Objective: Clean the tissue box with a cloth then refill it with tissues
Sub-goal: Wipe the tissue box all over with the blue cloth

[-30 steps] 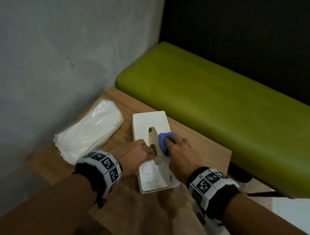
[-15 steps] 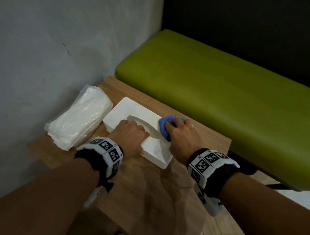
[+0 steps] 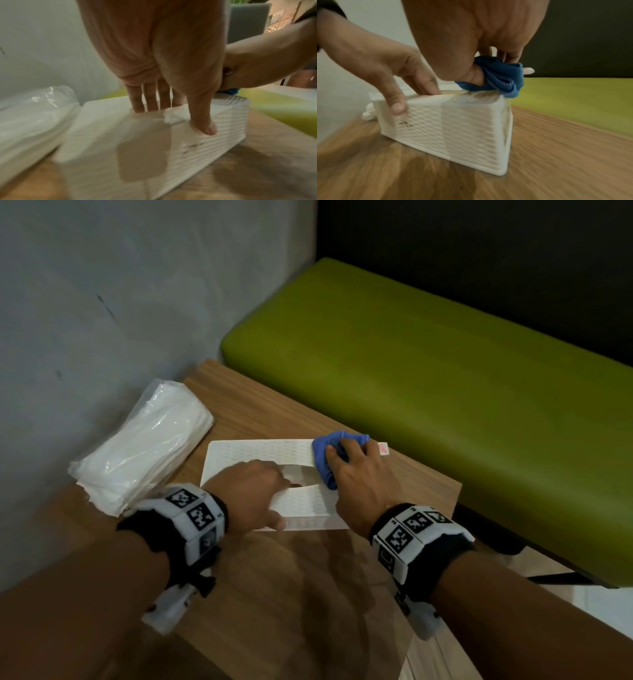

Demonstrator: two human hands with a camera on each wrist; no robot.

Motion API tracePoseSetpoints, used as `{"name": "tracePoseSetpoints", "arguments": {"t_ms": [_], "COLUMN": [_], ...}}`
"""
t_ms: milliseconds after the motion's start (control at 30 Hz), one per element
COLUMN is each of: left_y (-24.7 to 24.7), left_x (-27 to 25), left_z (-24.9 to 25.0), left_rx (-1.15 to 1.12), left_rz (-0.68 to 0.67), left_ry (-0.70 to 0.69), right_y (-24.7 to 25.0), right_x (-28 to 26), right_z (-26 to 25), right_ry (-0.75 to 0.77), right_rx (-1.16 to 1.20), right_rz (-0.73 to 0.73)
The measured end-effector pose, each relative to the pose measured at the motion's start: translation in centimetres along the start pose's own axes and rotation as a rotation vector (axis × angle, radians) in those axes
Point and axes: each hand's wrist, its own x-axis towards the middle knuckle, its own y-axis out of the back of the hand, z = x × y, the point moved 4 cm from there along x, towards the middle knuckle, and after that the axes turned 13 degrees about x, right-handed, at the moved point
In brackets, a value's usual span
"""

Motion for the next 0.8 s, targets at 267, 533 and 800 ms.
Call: {"name": "tracePoseSetpoints", "arguments": {"t_ms": [267, 533, 800], "left_y": [-0.8, -2.3, -3.7], "left_x": [-0.3, -1.0, -0.9], "left_z": [-1.8, -6.3, -7.1], "left_rx": [0.11, -0.104, -0.05], "left_rz": [0.105, 0.178, 0.064], "left_ry": [-0.03, 0.108, 0.047], "right_y": [-1.1, -1.8, -2.7], "right_x": [0.4, 0.5, 1.0], "right_z": [-1.6, 0.3, -0.9], "right_ry": [-0.029, -0.101, -0.192], "right_rx": [0.036, 0.029, 0.078], "right_rz": [0.045, 0.094, 0.055]}}
